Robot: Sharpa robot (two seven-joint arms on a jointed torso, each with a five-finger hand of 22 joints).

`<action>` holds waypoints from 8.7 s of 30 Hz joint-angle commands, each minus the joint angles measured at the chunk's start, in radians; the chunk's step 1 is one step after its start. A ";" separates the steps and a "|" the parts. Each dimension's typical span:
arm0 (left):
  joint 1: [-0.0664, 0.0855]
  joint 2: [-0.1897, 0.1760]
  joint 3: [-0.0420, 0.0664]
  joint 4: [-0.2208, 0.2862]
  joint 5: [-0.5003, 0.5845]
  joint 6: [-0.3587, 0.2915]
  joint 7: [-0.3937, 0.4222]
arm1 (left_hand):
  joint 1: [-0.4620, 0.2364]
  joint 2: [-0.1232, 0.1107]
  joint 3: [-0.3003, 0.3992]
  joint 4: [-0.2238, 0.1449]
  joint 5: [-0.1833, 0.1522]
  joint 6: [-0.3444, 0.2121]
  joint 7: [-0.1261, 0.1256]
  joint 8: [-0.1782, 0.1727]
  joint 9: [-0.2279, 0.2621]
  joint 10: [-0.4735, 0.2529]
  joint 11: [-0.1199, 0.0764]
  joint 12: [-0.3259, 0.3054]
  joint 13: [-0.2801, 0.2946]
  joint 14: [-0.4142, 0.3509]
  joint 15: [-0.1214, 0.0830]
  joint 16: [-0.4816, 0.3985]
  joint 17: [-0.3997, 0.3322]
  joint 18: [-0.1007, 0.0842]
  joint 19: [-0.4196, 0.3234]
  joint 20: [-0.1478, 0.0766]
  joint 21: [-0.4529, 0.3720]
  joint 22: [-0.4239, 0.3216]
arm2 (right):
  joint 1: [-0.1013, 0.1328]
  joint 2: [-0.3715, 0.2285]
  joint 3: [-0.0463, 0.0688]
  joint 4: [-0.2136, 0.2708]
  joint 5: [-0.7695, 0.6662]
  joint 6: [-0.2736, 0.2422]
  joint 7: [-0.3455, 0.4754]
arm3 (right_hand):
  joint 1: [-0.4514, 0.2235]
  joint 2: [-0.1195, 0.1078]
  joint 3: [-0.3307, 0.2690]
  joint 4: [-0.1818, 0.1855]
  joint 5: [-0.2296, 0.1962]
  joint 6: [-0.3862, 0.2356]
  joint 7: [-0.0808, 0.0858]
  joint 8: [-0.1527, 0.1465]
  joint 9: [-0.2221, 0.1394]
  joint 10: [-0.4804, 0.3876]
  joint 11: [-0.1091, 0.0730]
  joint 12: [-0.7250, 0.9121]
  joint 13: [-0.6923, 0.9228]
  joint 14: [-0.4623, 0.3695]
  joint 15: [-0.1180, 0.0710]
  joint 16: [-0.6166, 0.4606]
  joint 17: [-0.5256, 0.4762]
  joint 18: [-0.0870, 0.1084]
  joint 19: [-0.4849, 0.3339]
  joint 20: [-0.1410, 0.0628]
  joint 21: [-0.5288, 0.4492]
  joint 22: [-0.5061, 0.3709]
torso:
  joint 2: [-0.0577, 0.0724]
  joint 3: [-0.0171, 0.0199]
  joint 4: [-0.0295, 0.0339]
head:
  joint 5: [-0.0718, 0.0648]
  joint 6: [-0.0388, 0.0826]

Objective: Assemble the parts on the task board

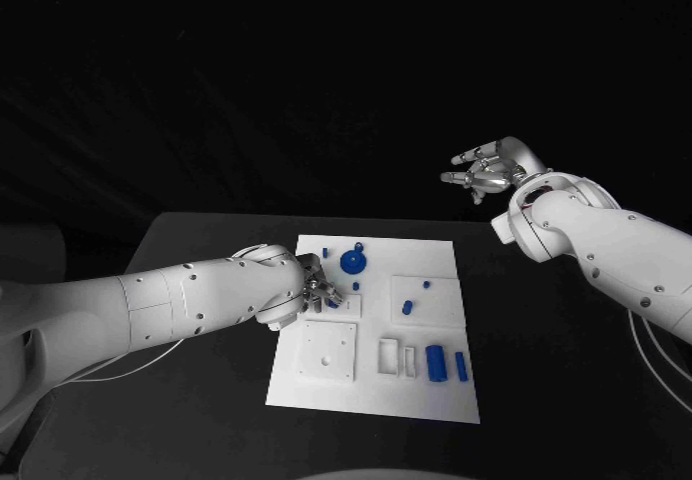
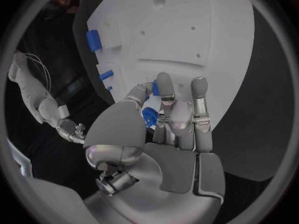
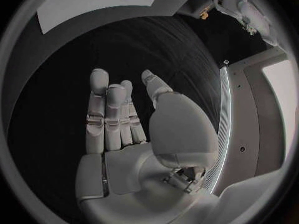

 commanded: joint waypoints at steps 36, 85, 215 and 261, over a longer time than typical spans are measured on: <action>-0.014 0.018 -0.001 0.003 -0.058 0.006 0.026 | 0.019 -0.004 0.031 -0.005 -0.030 0.162 -0.105 0.002 0.253 0.044 -0.017 0.034 -0.017 0.015 0.000 0.007 0.025 0.011 0.006 0.005 0.015 0.019 | -0.010 0.006 0.000 -0.003 -0.008 0.016 0.007 | -0.001 0.011 -0.004 0.002 0.009 -0.002 0.001 0.000 0.002 -0.006 0.000 0.006 -0.004 -0.007 0.000 -0.001 -0.003 0.002 0.036 -0.007 -0.009 -0.004 | 0.000 -0.0006 0.0001 | -0.008 -0.014; -0.016 0.021 -0.001 -0.010 -0.073 0.011 0.032 | 0.038 -0.077 -0.096 0.194 -0.293 0.174 -0.114 0.002 0.248 0.044 -0.017 0.035 -0.024 0.012 -0.002 0.000 0.007 0.009 0.012 0.007 0.000 0.018 | -0.010 0.009 0.000 -0.001 -0.007 0.018 0.009 | -0.006 0.009 -0.009 0.011 0.014 -0.006 0.002 0.000 0.001 -0.009 0.001 0.007 -0.007 -0.010 0.001 -0.004 -0.005 0.003 0.035 -0.006 -0.026 -0.011 | 0.000 -0.0005 0.0005 | -0.014 -0.019; 0.098 0.188 0.121 -0.543 -0.015 0.372 0.123 | 0.076 0.065 -0.282 0.172 -0.517 -0.040 -0.019 0.003 -0.460 0.027 0.028 -0.173 -0.002 -0.095 0.028 -0.111 -0.247 -0.006 0.002 0.015 -0.113 0.020 | -0.017 0.003 0.001 0.008 0.014 0.018 0.014 | -0.013 0.009 -0.017 0.030 0.034 -0.013 0.003 0.000 0.002 -0.007 0.002 0.004 -0.017 -0.008 0.001 -0.012 -0.012 0.003 0.036 -0.006 -0.040 -0.029 | 0.059 -0.0092 -0.0398 | 0.014 0.071; 0.103 0.091 0.122 -0.402 0.075 0.259 0.119 | 0.163 0.031 0.098 0.042 -0.397 0.000 -0.047 0.007 -0.063 0.040 0.013 -0.145 -0.012 -0.064 0.019 -0.083 -0.185 0.000 0.001 0.010 -0.079 0.020 | -0.017 0.001 0.001 0.000 0.017 0.019 0.016 | -0.015 0.009 -0.017 0.030 0.035 -0.013 0.003 0.000 0.002 -0.007 0.002 0.005 -0.017 -0.007 0.001 -0.012 -0.012 0.003 0.036 -0.006 -0.037 -0.031 | 0.048 -0.0096 -0.0250 | 0.023 0.059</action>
